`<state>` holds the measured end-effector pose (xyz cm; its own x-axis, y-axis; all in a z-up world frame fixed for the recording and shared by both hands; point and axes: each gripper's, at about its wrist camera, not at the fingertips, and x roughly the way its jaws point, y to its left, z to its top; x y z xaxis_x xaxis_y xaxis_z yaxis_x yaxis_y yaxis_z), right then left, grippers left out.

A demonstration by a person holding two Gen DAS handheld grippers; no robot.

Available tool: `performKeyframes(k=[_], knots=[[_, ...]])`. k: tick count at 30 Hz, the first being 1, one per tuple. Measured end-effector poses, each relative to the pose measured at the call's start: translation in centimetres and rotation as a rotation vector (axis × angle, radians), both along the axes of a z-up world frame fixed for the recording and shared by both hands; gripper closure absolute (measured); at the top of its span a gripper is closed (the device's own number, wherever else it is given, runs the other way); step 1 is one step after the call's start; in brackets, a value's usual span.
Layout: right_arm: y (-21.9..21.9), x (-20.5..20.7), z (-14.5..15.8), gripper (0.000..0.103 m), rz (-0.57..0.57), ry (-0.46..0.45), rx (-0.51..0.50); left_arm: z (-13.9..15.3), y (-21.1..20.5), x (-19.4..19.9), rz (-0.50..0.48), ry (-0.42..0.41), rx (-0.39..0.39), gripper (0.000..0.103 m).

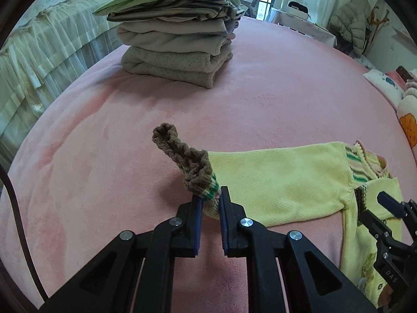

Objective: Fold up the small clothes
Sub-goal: 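Grasp the sleeve cuff with the left tool and lift it, then fold the held sleeve across the cardigan front with the left tool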

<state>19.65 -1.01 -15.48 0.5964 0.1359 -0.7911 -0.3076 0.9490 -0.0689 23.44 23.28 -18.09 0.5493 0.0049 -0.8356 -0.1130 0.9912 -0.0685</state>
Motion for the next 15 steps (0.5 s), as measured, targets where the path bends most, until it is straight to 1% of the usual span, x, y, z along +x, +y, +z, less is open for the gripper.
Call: performKeyframes(k=[10,13,15], knots=[[0.3,0.0,0.5,0.051,0.012,-0.006,0.005,1.2,-1.5,-0.7,-0.037,-0.025,0.046,0.093],[0.0,0.0,0.9,0.051,0.009,0.001,0.018,2.2,-2.6,-1.2,-0.074,-0.052,0.043,0.093],[-0.3,0.0,1.3,0.051,0.008,0.008,0.038,3.2,-3.6,-1.8,-0.108,-0.087,0.027,0.093]])
